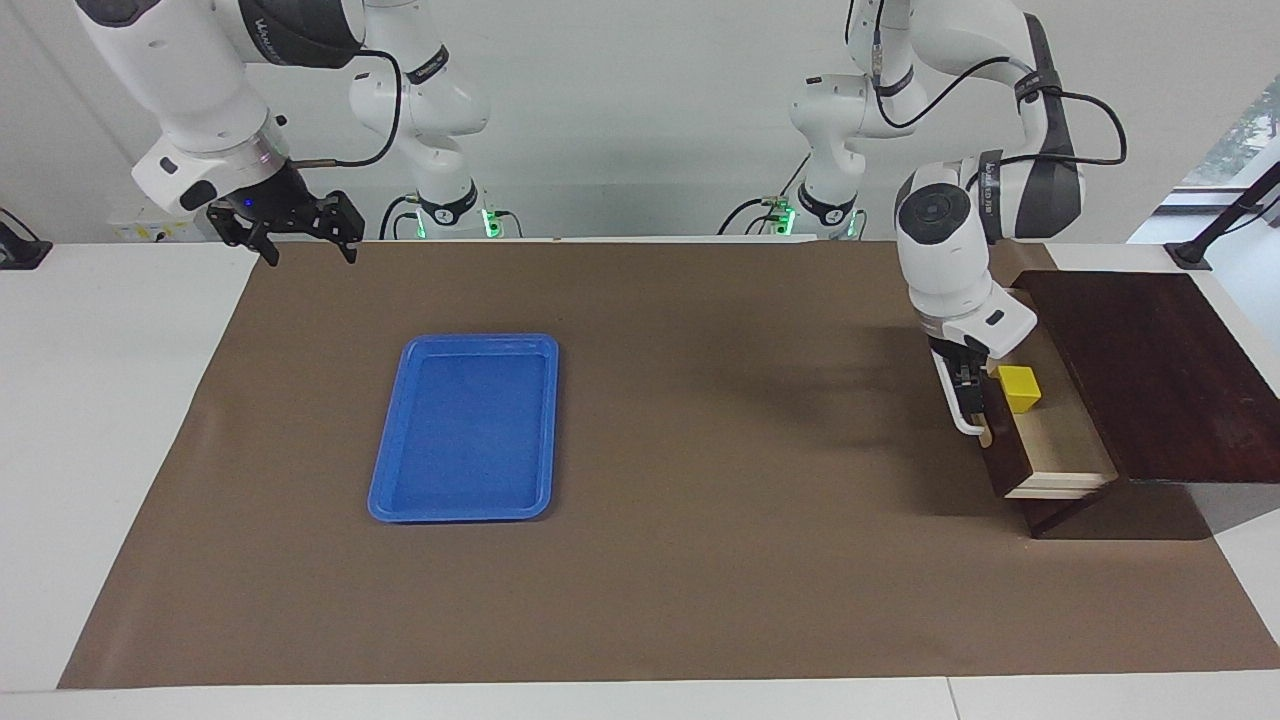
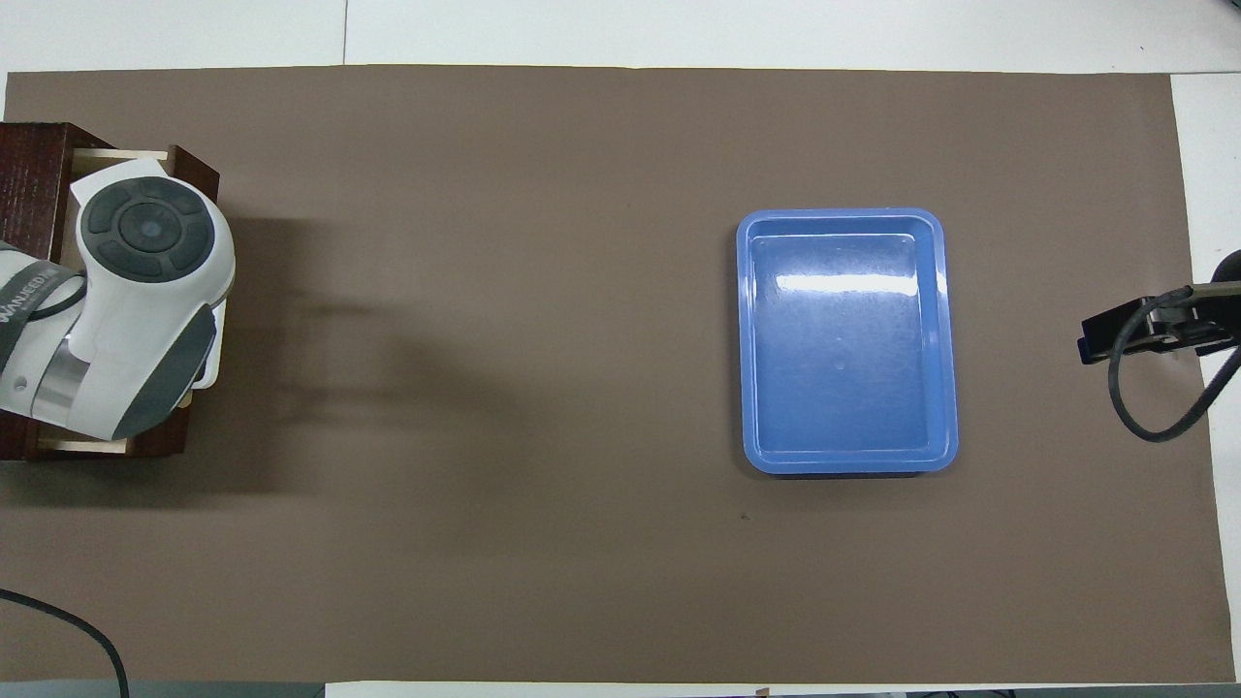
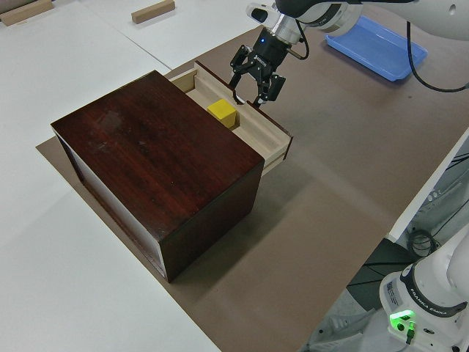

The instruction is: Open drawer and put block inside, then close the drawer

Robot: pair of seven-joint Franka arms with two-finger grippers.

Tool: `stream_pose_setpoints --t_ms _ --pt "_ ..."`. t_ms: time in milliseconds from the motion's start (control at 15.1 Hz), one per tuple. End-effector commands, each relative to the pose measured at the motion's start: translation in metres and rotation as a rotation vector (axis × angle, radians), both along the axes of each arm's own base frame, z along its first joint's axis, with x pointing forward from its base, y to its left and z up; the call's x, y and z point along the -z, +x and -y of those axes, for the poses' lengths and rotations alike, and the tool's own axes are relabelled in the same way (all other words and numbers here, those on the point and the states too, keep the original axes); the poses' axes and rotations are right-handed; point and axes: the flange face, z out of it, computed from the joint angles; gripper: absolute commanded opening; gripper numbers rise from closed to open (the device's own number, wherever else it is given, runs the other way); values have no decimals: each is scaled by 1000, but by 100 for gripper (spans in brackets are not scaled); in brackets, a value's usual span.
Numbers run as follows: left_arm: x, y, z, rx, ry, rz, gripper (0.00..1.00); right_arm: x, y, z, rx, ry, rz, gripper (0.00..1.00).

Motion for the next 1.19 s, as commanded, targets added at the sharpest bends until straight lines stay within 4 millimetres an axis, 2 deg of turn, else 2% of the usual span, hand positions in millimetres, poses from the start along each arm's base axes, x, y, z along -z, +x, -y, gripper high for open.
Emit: stream_pose_setpoints --t_ms 0,331,596,794,926,993,1125 --pt "-4 1 -39 45 13 -15 100 -3 -4 2 -17 -12 4 100" --pt "-5 6 -79 79 15 -37 100 -3 -4 2 -17 -12 4 100" --pt "-4 8 -94 94 16 -47 100 -3 -4 2 -17 -12 4 100" --pt "-10 11 -92 98 14 -50 100 -3 -4 2 -17 -12 4 100" --pt "-22 14 -70 131 14 -34 100 -3 -4 2 -17 -12 4 100" --pt "-34 16 -43 163 -6 -13 100 -3 -4 2 -17 -12 4 100" --pt "-70 20 2 161 -115 9 100 -3 -4 2 -17 -12 4 100"
